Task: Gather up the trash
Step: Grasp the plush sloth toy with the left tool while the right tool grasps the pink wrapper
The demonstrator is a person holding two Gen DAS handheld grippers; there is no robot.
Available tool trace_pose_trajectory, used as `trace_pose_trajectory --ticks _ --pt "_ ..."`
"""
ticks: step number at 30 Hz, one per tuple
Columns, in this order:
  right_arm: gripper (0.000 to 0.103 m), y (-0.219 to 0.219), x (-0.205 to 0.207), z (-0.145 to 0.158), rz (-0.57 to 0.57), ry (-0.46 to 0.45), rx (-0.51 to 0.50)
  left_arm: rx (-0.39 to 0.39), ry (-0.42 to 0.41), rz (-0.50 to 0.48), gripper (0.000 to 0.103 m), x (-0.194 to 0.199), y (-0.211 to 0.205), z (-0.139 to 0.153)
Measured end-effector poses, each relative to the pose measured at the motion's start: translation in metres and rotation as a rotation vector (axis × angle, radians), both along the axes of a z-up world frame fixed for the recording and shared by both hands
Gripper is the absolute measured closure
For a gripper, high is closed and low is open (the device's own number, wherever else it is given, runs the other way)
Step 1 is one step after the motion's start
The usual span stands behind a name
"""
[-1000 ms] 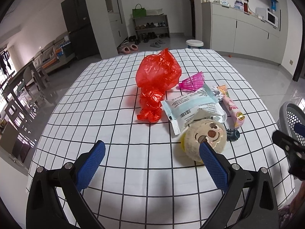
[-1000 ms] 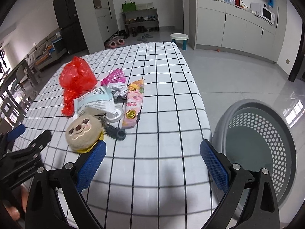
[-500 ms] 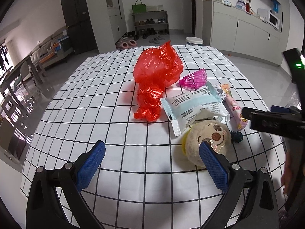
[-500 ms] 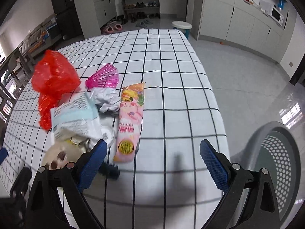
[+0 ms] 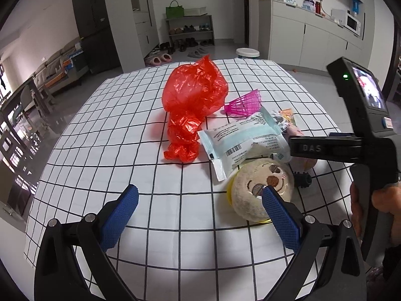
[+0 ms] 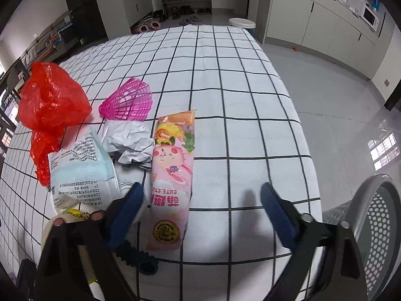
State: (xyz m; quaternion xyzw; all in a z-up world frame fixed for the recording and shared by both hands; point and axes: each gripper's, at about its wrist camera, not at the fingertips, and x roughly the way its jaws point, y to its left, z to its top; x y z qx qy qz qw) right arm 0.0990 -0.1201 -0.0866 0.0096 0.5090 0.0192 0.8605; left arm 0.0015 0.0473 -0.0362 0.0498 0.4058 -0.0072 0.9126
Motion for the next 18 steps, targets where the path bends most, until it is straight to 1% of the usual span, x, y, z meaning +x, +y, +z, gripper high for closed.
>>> trace_pose_trajectory --ticks 2,3,4,8,9,12,18 --pt "0.025 0.003 -0.001 0.001 0.006 -0.003 0.001 -0.005 0.004 -0.006 0.006 0.000 -0.001 0.000" --pt "0.031 0.003 0.001 0.001 0.009 -0.003 0.002 -0.008 0.005 -0.008 0.006 -0.001 -0.001 0.000" --pt "0.034 0.004 0.001 0.001 0.016 0.001 0.002 -0.010 0.005 -0.010 0.006 0.000 -0.001 0.000" --pt "0.067 0.008 0.003 -0.002 0.040 0.031 0.013 -0.013 -0.002 -0.015 0.006 -0.002 -0.001 0.001" --pt "0.072 0.008 0.000 -0.001 0.039 0.024 0.008 -0.015 -0.002 -0.016 0.006 -0.002 0.000 0.001" --pt "0.076 0.004 -0.005 0.002 0.036 0.014 0.033 -0.024 0.003 -0.019 0.006 -0.001 0.000 0.001" --pt "0.077 -0.011 -0.023 0.017 0.006 -0.013 0.089 -0.032 0.004 -0.028 0.006 0.000 -0.004 0.000"
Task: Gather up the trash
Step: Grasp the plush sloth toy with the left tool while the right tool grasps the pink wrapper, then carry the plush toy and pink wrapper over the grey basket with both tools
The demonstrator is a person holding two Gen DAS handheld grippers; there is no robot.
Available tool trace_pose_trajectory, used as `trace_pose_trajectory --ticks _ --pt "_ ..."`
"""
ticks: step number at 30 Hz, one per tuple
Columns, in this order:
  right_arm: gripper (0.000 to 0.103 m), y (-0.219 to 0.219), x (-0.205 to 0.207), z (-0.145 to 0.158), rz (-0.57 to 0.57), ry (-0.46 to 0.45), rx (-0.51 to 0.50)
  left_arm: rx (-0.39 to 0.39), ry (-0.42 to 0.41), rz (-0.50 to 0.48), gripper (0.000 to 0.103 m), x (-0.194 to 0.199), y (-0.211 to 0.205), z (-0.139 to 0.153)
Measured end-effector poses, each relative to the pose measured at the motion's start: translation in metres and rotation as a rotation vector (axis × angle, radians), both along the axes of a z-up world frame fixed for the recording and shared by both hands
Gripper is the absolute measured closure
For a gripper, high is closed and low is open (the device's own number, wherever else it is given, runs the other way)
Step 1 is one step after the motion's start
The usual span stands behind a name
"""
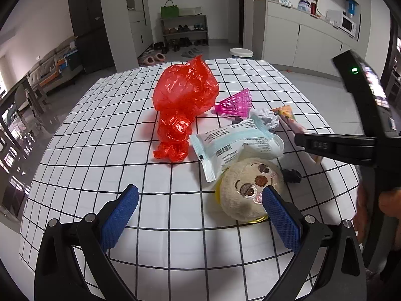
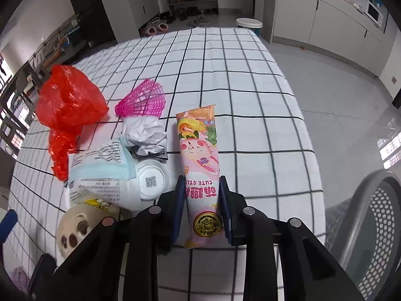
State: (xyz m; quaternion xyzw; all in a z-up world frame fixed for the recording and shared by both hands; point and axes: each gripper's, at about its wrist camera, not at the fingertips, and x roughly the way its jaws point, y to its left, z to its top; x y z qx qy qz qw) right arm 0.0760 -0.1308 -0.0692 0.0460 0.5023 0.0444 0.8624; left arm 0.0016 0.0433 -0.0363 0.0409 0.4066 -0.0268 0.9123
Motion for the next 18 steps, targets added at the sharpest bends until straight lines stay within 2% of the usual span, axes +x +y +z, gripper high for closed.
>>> trace_pose_trajectory --ticks 7,18 --pt "0.077 -0.020 -0.038 0.020 -0.034 -0.031 0.032 -0.002 -0.013 -0.029 0.006 -0.003 -0.009 0.000" --pt "0.077 -0.051 -0.103 0.026 -0.086 -0.051 0.063 -0.029 0.018 -0.053 0.006 0.010 -0.024 -0.014"
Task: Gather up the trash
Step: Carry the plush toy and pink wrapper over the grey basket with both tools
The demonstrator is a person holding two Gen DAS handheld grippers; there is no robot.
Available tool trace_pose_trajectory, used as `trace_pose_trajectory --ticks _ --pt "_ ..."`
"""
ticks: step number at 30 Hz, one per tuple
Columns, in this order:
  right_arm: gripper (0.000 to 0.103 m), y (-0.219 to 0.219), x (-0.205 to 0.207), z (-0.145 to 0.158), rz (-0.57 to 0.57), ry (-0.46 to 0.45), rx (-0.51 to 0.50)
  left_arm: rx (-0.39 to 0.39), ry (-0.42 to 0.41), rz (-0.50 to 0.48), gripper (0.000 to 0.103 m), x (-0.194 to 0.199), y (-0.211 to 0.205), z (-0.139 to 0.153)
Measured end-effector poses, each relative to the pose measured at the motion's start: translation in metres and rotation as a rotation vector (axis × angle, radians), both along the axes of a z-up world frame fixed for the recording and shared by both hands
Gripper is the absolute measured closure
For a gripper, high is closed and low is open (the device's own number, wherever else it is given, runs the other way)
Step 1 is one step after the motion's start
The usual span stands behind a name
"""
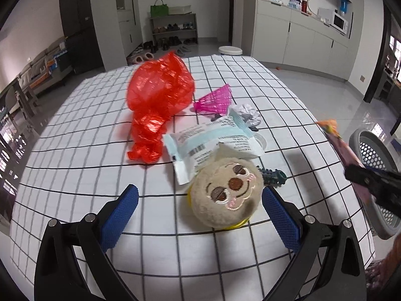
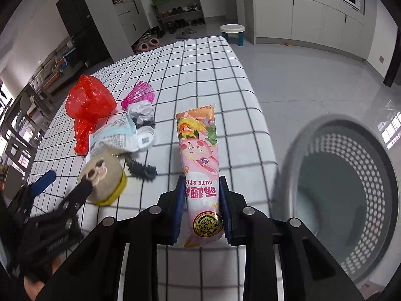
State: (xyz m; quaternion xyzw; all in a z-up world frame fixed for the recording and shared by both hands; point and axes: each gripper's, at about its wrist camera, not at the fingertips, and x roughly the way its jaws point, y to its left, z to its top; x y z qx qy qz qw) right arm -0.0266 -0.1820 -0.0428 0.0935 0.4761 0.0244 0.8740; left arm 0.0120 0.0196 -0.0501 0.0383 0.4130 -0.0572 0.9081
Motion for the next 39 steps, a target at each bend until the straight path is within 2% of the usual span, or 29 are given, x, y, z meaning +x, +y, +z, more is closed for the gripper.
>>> trace_pose_trajectory --ticks 10,12,14,16,29,35,39 --pt "0.077 -0.013 -0.011 -0.002 -0.014 0.003 0.023 0.025 0.025 -0.014 0.007 0.011 -0.017 -0.016" --pt "0.077 -0.013 -0.012 -0.002 -0.014 0.005 0.024 0.036 0.028 -0.020 0.016 0.011 -0.018 -0.018" --pt "0.077 -0.014 -0.012 -0.002 -0.013 0.007 0.024 0.043 0.038 -0.033 0.032 0.011 -0.020 -0.020" --pt "0.077 -0.014 -0.012 -0.003 -0.012 0.007 0.024 0.041 0.037 -0.042 0.039 0.008 -0.021 -0.022" --pt "0.077 -0.033 -0.026 0.004 -0.046 -0.031 0.015 0.038 -0.084 -0.037 0.042 -0.020 -0.014 0.013" --pt "0.077 -0.069 -0.048 0.008 -0.132 -0.053 0.009 0.017 -0.124 -0.115 0.042 -0.038 -0.039 0.034" --pt "0.077 -0.096 -0.068 0.011 -0.196 -0.065 0.002 -0.014 -0.127 -0.201 0.042 -0.050 -0.072 0.041"
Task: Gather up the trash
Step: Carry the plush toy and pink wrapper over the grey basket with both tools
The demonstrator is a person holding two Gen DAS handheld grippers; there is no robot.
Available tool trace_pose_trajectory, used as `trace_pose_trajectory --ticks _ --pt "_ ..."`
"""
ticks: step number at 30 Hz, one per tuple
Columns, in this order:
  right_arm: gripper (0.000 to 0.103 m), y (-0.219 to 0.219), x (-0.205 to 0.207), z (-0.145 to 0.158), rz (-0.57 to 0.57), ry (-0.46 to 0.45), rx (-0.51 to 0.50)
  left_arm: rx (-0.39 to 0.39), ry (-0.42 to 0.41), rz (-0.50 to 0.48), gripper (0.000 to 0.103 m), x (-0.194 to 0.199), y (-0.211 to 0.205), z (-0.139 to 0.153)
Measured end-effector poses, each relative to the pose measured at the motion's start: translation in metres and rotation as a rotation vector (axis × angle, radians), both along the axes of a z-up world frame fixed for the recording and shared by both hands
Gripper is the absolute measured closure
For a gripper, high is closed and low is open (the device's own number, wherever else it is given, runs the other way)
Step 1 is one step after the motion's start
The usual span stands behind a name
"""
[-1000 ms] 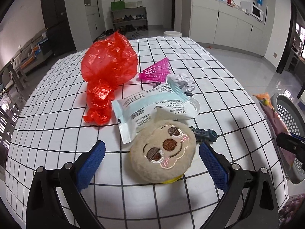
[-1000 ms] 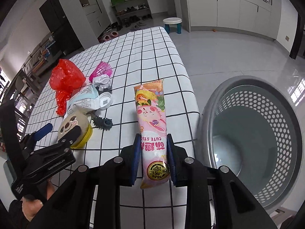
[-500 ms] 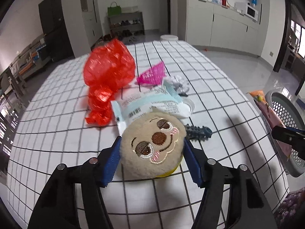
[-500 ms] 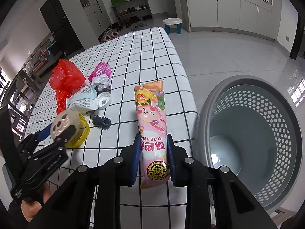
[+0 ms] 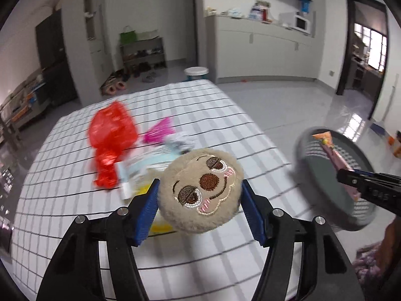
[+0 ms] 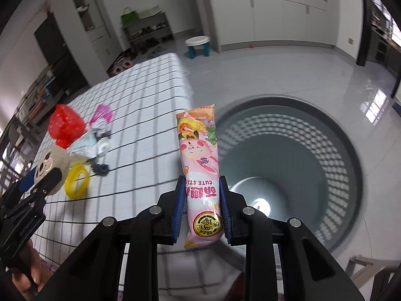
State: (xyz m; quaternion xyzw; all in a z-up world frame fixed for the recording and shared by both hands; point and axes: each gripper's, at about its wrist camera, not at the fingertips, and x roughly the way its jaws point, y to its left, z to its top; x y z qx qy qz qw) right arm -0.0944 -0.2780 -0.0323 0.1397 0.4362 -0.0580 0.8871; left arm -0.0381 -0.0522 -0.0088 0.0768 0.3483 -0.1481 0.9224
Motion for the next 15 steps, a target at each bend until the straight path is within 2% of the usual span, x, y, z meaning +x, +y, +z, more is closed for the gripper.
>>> trace_pose_trajectory --ticks 9,15 --pt "0.077 -0.050 -0.028 -0.005 -0.106 0.002 -0.008 -0.021 0.033 -0.161 0.042 -0.011 -0.084 -0.005" --pt "0.077 -0.073 -0.033 -0.011 -0.152 0.015 0.022 -0.013 0.060 -0.228 0.042 -0.005 -0.127 -0.011"
